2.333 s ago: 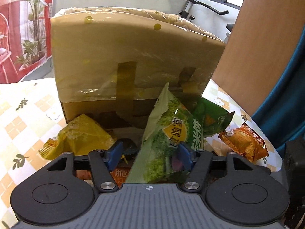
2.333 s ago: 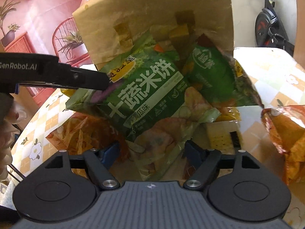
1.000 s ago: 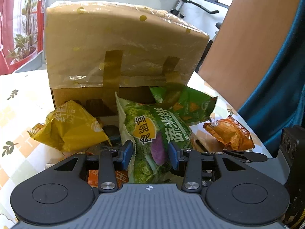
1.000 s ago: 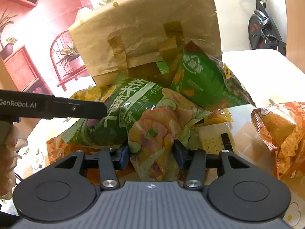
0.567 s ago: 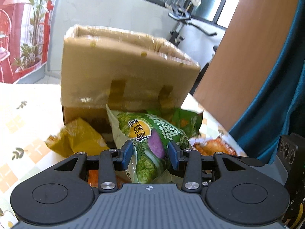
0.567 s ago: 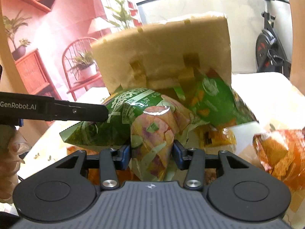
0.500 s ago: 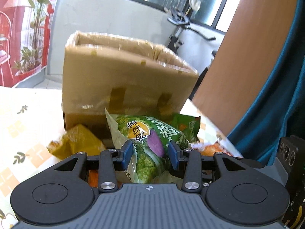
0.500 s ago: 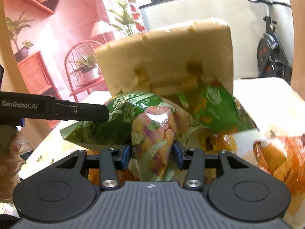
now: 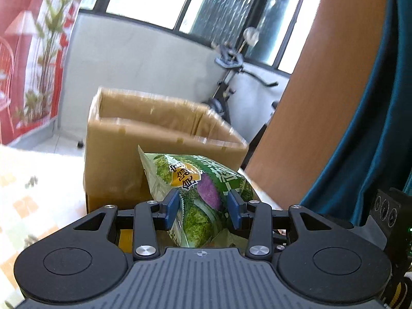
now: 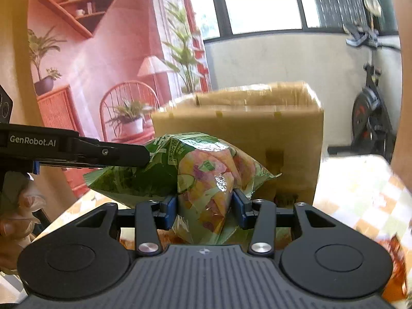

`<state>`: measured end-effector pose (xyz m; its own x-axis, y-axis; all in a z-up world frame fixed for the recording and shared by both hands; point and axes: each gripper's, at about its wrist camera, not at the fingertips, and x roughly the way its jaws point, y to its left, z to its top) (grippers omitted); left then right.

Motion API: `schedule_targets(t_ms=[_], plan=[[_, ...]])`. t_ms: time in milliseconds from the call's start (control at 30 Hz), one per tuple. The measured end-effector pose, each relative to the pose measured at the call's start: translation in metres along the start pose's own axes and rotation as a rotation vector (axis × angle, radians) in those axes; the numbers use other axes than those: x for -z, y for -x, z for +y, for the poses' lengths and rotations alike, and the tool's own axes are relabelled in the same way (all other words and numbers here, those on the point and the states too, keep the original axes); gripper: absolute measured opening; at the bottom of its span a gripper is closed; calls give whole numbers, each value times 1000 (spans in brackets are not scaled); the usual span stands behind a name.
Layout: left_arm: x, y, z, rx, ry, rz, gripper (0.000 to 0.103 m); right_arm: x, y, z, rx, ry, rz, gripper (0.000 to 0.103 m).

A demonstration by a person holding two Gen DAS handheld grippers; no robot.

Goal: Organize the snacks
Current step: 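Lift the green bags over the box and open both tools to drop them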

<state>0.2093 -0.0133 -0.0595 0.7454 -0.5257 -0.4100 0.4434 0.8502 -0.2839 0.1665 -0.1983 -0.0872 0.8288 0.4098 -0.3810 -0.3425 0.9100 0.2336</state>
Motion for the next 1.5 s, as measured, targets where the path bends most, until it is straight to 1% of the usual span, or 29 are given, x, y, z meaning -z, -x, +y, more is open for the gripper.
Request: schedule_targets(t_ms=[167, 333, 467, 600, 733, 867, 1067, 1200, 1267, 1333, 1433, 1500], plan=[[-24, -1, -9, 3, -56, -68, 44, -28, 8, 1, -7, 67, -75, 46], [-50, -13, -13, -13, -96, -130, 44, -61, 1, -3, -5, 140, -130, 46], [-70, -31, -10, -21, -96, -151, 44, -87, -14, -8, 1, 195, -165, 46], [-88, -56, -1, -34, -92, -143, 44, -108, -39, -17, 9, 246, -186, 46], [-101, -83, 13, -52, -71, -111, 44, -121, -71, -34, 8, 253, -172, 46], [-105, -110, 24, -79, -66, -78, 44, -127, -105, -51, 13, 262, -144, 46], [-105, -142, 34, -129, -59, -16, 44, -126, -148, -79, -2, 204, -79, 46], [-103, -148, 40, -157, -63, 13, 45, -128, -170, -83, 17, 197, -27, 46], [-104, -150, 44, -179, -59, 25, 53, -128, -178, -87, 15, 170, 5, 47], [-103, -149, 48, -195, -54, 32, 53, -129, -182, -91, 20, 130, 30, 47], [-105, -146, 54, -231, -49, 51, 54, -126, -181, -99, 25, 57, 29, 48], [-106, -140, 56, -242, -42, 50, 54, -125, -175, -103, 32, 39, 17, 48]])
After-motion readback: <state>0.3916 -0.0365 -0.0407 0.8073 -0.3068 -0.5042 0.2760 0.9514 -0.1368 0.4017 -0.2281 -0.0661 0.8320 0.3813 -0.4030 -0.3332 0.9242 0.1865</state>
